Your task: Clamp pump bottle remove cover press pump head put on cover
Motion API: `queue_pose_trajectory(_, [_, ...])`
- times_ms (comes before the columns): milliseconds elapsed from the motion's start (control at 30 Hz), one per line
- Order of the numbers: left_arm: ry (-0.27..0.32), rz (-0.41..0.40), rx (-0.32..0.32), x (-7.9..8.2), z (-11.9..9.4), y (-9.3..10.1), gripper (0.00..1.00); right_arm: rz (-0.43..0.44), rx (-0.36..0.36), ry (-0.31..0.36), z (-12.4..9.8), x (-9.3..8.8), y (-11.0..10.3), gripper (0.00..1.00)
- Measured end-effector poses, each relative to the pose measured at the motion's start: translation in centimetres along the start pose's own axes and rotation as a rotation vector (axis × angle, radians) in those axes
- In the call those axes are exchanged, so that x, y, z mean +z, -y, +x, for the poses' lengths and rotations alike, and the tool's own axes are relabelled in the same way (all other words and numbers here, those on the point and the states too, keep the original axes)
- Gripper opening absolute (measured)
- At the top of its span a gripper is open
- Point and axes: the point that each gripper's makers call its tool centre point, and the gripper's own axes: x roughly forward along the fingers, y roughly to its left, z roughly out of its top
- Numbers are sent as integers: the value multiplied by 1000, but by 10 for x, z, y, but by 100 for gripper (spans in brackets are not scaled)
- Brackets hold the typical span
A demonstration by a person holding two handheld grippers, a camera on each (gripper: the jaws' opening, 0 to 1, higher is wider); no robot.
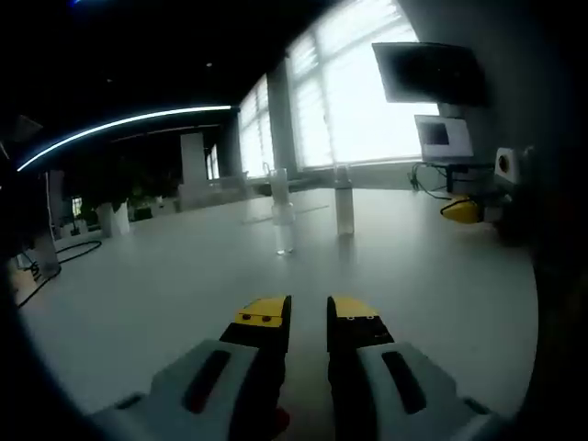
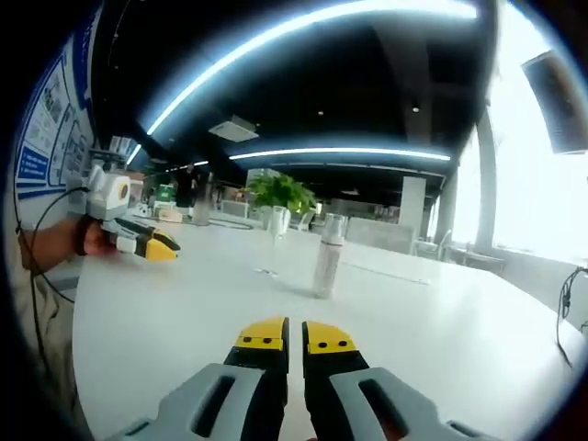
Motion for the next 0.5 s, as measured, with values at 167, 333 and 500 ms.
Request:
queue_pose_trajectory(167, [-7,-1,-4,-1,0,0,8,-1,1,0,0,0,0,1])
queue_pose_trajectory(333, [4,-6,5,0,0,-2,8,-3,3,1,0,0,0,1])
queue_pose_trajectory(500, [2,-3,0,0,0,1,8,-3,3,1,0,0,0,1])
